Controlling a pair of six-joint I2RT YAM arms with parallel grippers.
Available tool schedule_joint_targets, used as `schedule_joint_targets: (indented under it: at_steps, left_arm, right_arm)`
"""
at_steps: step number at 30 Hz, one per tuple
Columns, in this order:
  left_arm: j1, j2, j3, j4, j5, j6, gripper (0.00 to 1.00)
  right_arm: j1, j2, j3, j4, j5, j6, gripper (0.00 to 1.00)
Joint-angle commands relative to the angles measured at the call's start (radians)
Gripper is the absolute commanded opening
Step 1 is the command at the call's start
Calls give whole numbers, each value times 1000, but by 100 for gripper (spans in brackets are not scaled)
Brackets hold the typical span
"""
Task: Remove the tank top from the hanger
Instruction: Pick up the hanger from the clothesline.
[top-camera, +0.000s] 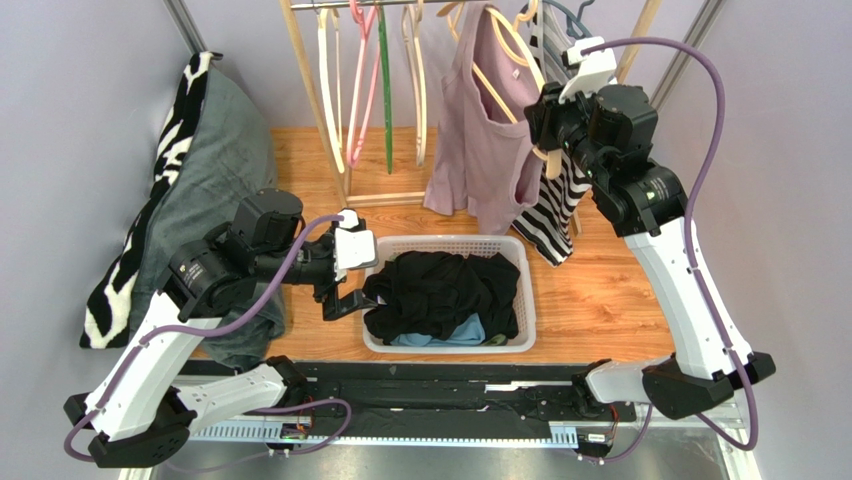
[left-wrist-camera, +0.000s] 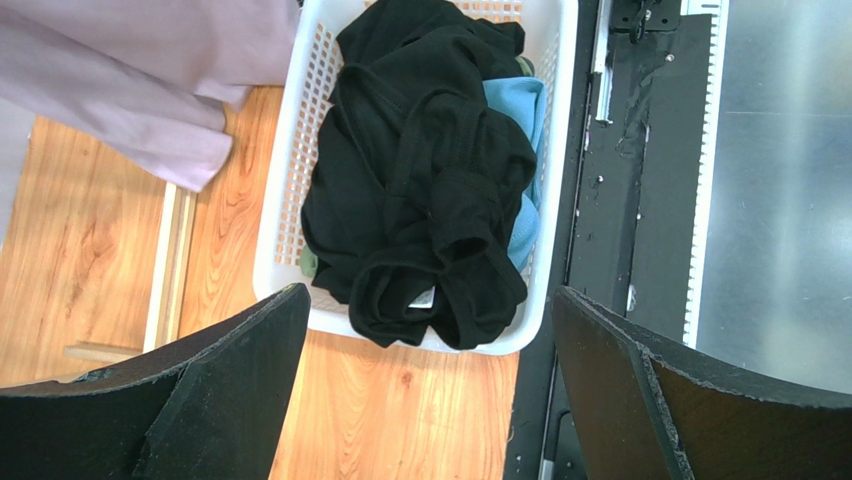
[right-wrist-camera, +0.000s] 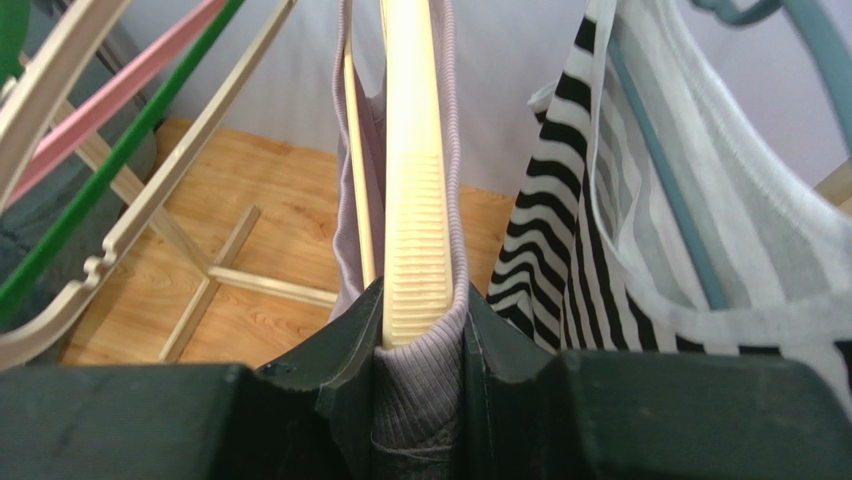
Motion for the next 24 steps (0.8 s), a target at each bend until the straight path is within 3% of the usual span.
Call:
schedule_joint_targets:
  at_steps: [1,10,15,20,24]
  left_arm:
    - [5,-12,6,15,17,3,99]
    - [7,-17,11,16,23,0,99]
    - [8,-23,15,18,23,-3,99]
    - [13,-36,14,13,27,-5,99]
    - [16,-44,12,13,33,-5,99]
  right_arm:
    - [7,-89,-35,18,-55,-3,0]
    - [7,-247,-39,-174,-180,-19,0]
    - [7,-441,-176,-79,-297,-15,0]
    - [5,-443,-62,-223,-280,-26,0]
    - [7,-517,-66,-196,-280,-15,0]
